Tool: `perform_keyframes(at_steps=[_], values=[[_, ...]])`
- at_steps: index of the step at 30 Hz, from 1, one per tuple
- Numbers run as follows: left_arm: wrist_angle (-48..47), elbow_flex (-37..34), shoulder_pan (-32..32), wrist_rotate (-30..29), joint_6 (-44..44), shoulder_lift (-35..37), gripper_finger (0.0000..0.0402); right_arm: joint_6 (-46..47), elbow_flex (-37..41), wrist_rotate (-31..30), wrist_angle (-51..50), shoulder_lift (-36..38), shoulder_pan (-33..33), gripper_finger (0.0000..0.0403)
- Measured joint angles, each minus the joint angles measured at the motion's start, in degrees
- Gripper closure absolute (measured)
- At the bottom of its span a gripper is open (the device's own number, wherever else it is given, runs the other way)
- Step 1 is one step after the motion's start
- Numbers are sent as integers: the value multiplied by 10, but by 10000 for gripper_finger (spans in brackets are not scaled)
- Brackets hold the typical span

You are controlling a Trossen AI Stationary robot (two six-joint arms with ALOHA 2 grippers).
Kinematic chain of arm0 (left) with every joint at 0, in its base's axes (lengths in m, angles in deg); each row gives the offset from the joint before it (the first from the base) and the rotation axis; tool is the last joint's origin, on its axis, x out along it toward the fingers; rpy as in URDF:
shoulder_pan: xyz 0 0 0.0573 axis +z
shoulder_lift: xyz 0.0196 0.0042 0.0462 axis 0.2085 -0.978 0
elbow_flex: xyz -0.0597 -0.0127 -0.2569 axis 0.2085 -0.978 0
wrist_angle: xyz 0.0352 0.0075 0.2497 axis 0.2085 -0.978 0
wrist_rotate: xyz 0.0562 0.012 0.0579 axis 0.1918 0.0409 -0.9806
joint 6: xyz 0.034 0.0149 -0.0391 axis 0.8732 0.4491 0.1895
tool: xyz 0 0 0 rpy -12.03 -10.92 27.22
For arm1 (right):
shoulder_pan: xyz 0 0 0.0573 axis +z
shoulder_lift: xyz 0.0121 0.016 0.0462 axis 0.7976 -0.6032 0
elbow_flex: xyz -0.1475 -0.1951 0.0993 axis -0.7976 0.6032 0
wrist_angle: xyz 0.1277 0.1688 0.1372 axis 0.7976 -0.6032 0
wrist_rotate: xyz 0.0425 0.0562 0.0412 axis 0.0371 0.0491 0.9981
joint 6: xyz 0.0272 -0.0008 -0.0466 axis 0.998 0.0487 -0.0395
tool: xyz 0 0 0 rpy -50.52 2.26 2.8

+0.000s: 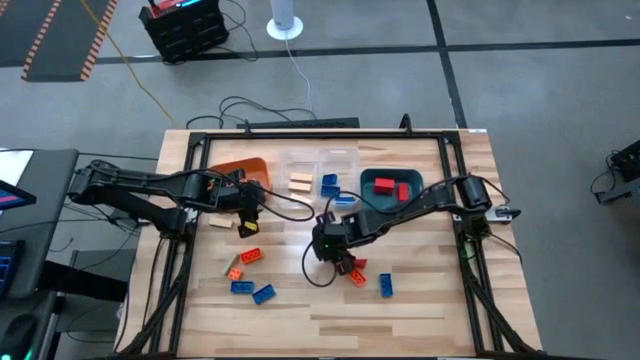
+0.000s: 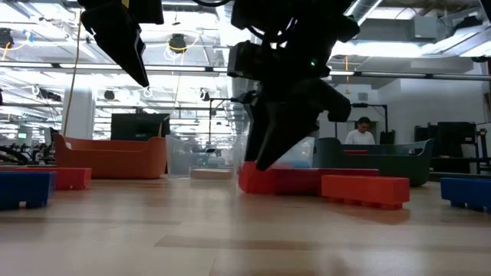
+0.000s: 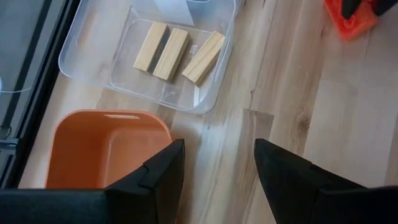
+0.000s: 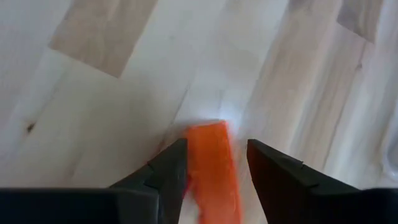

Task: Sort blocks
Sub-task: Put the orange game piece into the orange bin

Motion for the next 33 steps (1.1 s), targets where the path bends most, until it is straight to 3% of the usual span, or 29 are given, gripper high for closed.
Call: perform_keyframes(at_steps=[7, 18, 33], values=[[0, 0, 0, 0, -1, 0, 212, 5, 0, -1, -11, -4, 0, 179], [1, 0, 0, 2, -3, 0, 212, 4, 30, -2, 13, -5, -21, 179], [1, 0, 0, 2, -3, 0, 212, 35, 9, -5, -16, 1, -18, 179]])
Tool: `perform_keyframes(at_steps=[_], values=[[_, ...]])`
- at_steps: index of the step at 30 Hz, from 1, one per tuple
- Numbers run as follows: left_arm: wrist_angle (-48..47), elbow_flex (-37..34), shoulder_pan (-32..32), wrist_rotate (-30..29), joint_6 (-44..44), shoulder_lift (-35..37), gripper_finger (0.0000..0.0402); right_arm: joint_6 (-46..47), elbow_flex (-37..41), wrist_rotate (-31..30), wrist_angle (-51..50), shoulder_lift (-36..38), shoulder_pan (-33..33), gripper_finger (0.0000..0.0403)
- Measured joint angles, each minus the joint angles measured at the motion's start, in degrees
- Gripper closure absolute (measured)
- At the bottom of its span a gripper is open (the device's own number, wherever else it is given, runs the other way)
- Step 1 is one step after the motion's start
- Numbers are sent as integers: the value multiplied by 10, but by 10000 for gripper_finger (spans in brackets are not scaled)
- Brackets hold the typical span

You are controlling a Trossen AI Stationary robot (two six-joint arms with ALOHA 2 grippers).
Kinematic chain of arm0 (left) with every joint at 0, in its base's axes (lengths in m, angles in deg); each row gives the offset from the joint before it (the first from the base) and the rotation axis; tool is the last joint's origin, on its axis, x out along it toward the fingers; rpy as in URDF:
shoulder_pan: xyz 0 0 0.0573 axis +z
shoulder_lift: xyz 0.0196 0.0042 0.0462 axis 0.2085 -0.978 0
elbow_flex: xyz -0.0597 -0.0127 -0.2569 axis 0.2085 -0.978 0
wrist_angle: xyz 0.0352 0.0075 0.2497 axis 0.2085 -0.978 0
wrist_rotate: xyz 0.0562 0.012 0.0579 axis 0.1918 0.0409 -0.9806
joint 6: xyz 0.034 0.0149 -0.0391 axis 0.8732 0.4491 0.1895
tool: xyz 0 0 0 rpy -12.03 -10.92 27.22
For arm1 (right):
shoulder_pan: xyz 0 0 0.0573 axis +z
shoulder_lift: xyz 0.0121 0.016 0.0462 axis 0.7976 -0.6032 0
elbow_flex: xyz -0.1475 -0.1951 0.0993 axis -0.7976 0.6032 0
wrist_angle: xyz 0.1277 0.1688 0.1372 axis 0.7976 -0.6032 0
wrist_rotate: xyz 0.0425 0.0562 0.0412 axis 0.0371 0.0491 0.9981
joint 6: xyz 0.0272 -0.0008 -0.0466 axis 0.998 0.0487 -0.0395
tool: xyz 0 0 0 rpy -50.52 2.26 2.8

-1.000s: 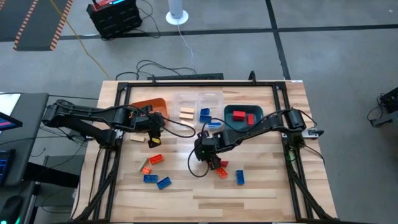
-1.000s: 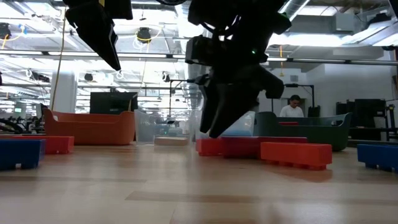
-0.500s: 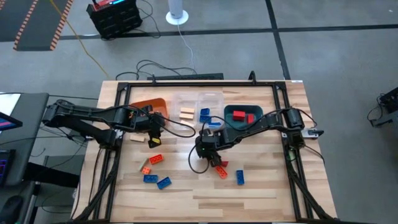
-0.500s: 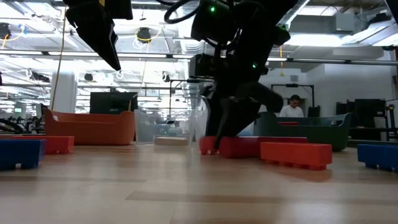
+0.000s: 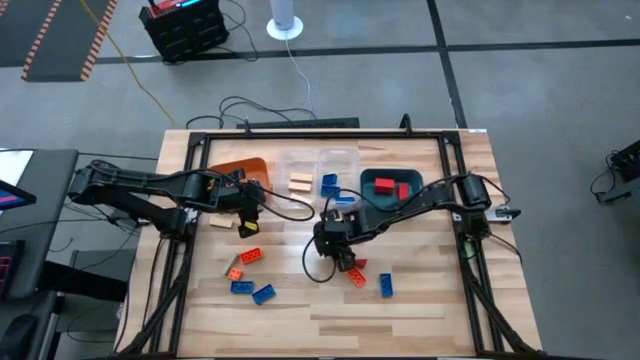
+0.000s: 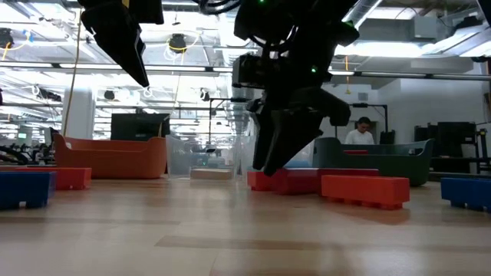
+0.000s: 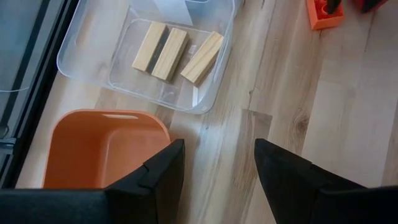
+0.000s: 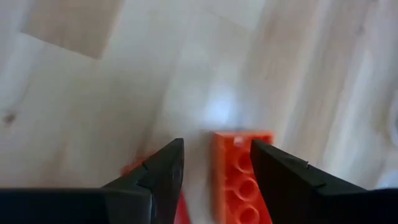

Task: Sort blocks
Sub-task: Put the orange game piece into the orange bin

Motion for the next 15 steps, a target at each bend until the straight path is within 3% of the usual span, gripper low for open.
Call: perform_keyframes(at_steps=[15], values=[[0, 0, 0, 0, -2, 0, 212, 33, 2, 14, -20, -4, -35, 157]])
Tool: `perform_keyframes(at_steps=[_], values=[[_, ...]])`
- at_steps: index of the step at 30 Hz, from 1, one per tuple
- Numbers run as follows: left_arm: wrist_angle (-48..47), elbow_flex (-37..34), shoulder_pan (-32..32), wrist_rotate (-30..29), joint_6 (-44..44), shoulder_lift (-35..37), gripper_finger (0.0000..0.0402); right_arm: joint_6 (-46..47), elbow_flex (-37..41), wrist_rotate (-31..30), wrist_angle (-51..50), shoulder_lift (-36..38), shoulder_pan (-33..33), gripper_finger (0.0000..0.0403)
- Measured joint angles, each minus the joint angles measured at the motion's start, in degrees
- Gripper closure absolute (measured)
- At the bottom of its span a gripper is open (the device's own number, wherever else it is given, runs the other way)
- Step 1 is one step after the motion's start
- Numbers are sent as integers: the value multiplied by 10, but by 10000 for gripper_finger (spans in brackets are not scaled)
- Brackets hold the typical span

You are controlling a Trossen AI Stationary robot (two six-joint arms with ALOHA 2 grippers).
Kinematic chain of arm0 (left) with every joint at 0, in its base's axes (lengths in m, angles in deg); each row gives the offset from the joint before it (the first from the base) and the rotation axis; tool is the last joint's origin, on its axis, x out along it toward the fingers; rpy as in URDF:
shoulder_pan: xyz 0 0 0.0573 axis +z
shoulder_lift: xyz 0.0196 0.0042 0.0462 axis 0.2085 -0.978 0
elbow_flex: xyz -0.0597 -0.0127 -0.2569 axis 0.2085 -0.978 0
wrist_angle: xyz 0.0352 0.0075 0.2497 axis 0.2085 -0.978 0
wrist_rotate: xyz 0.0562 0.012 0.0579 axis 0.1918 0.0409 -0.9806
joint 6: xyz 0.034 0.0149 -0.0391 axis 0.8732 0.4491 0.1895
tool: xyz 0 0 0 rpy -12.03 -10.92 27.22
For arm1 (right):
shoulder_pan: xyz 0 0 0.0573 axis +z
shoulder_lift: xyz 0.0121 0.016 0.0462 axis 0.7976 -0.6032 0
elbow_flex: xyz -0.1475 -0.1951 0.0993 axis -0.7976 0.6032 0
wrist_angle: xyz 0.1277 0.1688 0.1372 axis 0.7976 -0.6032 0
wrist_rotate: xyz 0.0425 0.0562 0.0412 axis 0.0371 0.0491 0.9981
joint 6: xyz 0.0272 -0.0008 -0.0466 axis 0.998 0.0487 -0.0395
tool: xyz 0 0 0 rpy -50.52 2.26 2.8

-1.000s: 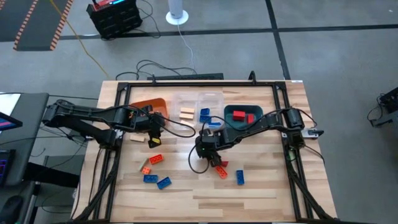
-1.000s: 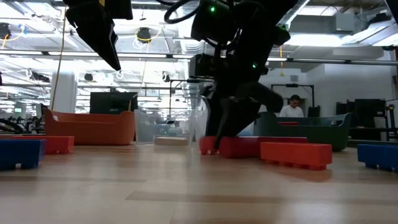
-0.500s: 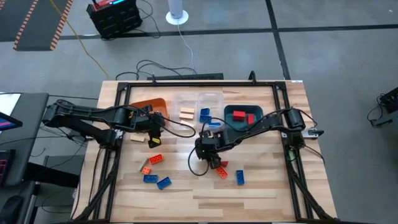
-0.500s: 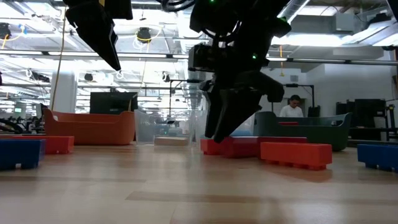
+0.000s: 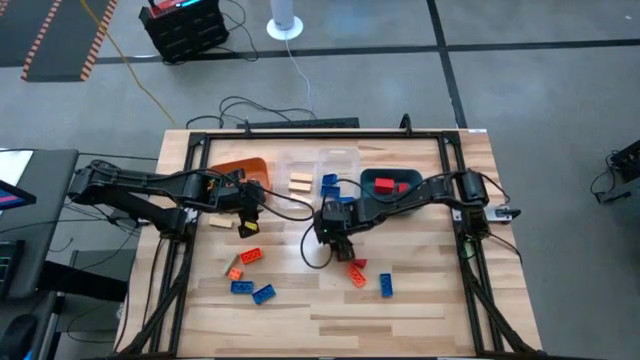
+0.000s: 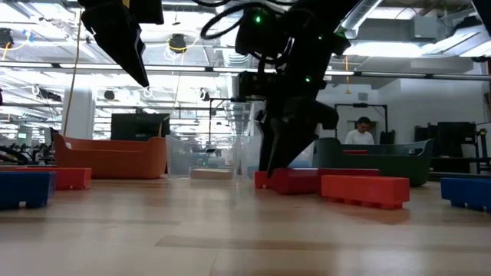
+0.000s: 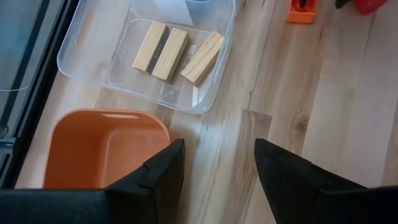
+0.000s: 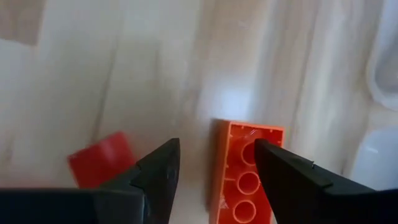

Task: Sort blocks
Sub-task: Put the orange game piece into the orange bin

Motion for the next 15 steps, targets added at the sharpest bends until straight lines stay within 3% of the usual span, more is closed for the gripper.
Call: perform_keyframes(at_steps=[12, 15], values=[[0, 0, 0, 2, -2, 0, 212, 1, 2, 18, -1, 3, 18, 157], [0, 0, 0, 2, -2, 0, 212, 0, 1, -8, -12, 17, 37, 157]])
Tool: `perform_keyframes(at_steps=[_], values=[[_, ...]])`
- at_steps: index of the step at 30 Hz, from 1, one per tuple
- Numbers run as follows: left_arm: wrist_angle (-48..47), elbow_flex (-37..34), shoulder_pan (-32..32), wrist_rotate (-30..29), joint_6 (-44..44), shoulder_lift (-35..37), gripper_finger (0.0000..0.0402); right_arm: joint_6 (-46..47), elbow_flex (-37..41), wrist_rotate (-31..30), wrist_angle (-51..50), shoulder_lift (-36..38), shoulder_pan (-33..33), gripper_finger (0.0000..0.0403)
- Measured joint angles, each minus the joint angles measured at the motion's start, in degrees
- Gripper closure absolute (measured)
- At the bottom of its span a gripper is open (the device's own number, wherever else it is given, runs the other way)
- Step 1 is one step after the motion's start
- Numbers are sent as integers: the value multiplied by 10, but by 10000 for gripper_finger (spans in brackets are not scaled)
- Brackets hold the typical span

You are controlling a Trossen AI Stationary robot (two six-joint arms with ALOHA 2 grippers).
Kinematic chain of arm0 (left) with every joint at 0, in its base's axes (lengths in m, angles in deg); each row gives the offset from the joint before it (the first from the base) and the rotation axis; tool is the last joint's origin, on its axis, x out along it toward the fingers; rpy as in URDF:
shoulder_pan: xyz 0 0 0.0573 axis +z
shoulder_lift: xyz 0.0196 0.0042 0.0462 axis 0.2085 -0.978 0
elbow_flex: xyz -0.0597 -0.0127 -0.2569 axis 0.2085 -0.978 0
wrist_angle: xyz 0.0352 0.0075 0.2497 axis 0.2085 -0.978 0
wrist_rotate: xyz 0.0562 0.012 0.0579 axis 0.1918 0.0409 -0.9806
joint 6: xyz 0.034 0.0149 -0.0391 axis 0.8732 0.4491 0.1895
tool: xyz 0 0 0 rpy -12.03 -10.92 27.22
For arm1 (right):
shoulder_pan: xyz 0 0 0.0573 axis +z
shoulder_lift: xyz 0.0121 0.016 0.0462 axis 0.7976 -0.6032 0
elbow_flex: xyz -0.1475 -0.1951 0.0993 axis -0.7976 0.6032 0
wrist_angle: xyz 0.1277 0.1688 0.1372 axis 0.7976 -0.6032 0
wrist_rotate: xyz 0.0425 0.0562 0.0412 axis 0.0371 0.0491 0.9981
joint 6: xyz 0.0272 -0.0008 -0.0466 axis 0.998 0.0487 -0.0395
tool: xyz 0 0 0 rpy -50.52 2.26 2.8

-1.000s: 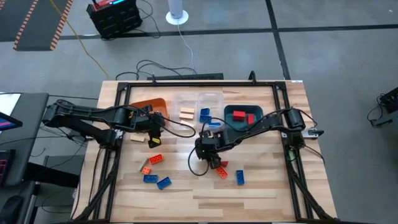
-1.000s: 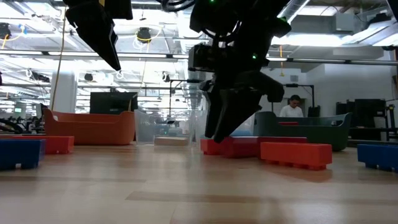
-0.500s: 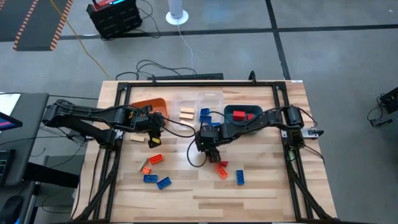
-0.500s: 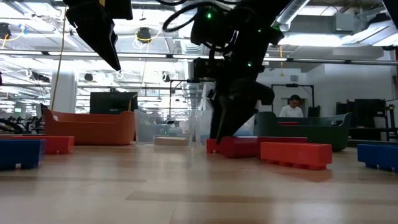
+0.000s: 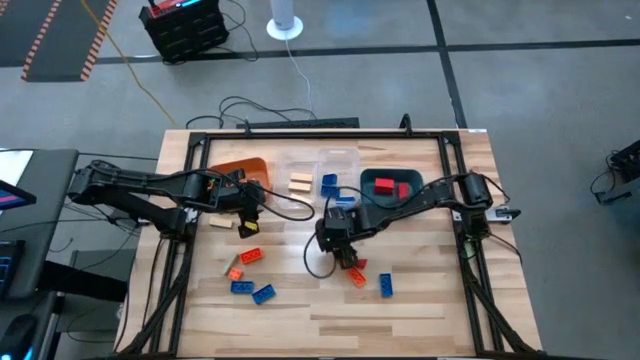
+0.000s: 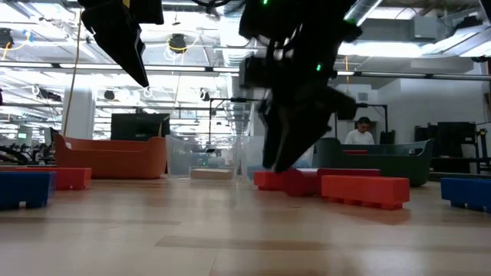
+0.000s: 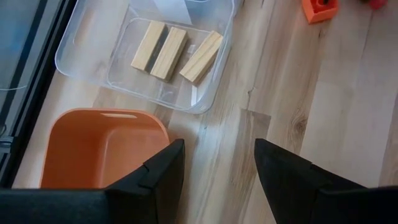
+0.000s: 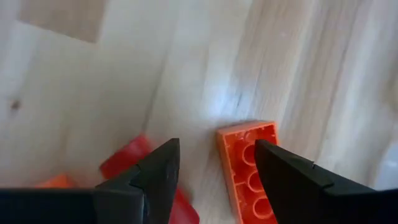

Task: Sort blocks
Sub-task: Put the orange game piece into the orange bin

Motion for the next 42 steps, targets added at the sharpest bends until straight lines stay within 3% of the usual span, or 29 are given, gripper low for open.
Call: perform_keyframes(at_steps=[13, 21, 30, 34, 40, 42], values=[[0, 0, -1, 4, -2, 0, 212, -55, 0, 1, -25, 8, -22, 156], [0, 0, -1, 4, 0, 0, 212, -65, 1, 16, -29, -1, -36, 127], [-1, -2, -1, 4, 0, 0, 212, -78, 7, 17, -9, -21, -48, 122], [1, -2, -1, 4, 0, 0, 212, -86, 6, 17, -12, -28, -47, 142], [1, -2, -1, 4, -1, 0, 212, -86, 6, 16, -14, -27, -41, 232], [4, -2, -1, 4, -2, 0, 212, -84, 6, 16, -14, -26, -38, 241]])
